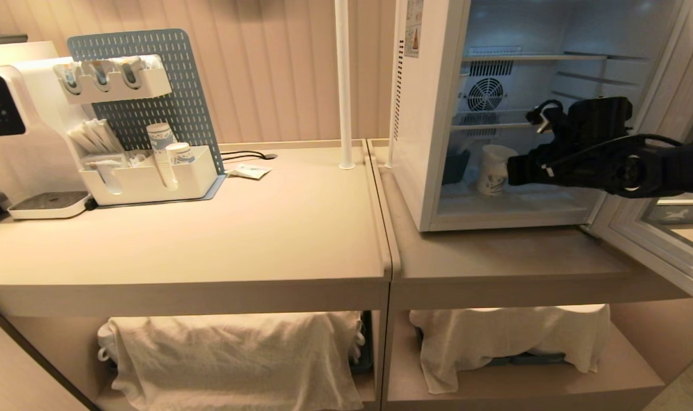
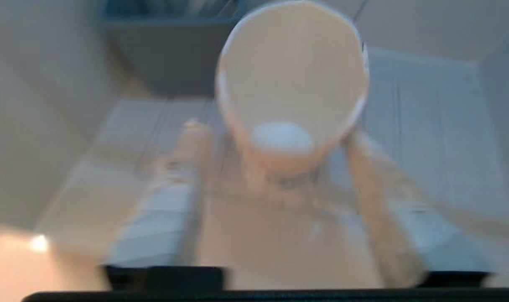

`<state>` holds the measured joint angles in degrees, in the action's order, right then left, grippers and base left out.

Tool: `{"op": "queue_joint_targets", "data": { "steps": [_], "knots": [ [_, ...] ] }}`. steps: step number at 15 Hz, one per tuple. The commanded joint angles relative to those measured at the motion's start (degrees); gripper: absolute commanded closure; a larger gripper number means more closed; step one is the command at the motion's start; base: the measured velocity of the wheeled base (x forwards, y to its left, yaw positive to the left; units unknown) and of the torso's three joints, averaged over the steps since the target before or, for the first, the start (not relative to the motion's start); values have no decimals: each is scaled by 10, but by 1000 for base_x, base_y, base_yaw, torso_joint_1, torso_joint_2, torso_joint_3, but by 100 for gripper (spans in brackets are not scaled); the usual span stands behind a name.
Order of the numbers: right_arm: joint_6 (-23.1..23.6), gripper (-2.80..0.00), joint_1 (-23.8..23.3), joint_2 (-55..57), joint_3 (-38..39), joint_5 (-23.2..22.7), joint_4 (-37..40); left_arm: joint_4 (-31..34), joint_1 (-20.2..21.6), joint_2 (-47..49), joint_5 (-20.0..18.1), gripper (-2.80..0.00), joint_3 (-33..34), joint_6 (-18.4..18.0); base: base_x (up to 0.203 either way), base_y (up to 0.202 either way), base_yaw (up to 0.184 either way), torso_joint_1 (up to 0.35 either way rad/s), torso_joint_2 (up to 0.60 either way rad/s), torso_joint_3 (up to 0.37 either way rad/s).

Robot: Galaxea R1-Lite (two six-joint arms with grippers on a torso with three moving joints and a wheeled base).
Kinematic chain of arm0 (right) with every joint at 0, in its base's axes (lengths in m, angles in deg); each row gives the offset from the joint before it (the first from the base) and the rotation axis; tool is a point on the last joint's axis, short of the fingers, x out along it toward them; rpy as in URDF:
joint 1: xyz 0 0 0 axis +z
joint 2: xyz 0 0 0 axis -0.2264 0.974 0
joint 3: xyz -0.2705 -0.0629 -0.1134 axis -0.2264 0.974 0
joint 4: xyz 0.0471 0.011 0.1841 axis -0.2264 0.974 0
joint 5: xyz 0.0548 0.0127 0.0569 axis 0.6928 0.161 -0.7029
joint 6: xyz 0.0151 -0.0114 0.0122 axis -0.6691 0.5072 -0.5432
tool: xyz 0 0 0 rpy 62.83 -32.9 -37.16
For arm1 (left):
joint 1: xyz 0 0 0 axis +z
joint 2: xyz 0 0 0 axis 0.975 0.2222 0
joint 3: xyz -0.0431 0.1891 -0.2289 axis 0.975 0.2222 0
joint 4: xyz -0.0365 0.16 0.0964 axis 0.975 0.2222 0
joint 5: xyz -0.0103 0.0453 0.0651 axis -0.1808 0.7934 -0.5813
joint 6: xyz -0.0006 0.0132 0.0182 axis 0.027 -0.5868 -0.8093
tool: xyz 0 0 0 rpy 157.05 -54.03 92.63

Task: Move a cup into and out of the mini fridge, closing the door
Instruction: Put the paper cup in the freezer, then close the freezer door

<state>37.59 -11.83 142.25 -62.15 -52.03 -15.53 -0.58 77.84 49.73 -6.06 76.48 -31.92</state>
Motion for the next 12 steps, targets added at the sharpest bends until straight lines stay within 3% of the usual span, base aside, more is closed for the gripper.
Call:
{"op": "queue_joint_targets", "data": {
  "steps": [1, 3, 8, 9, 12],
  "knots": [
    [22, 0, -1, -62, 37, -1, 36, 0, 0, 0, 0, 0, 0, 0, 0, 0, 0, 0, 0, 0],
    [30, 0, 0, -102, 59, -3, 82, 0, 0, 0, 0, 0, 0, 0, 0, 0, 0, 0, 0, 0],
    [32, 0, -4, -214, 137, 4, 114, 0, 0, 0, 0, 0, 0, 0, 0, 0, 0, 0, 0, 0],
    [33, 0, -12, -252, 148, 15, 144, 0, 0, 0, 0, 0, 0, 0, 0, 0, 0, 0, 0, 0],
    [47, 0, -47, -377, 182, 48, 334, 0, 0, 0, 0, 0, 0, 0, 0, 0, 0, 0, 0, 0]
  ]
}}
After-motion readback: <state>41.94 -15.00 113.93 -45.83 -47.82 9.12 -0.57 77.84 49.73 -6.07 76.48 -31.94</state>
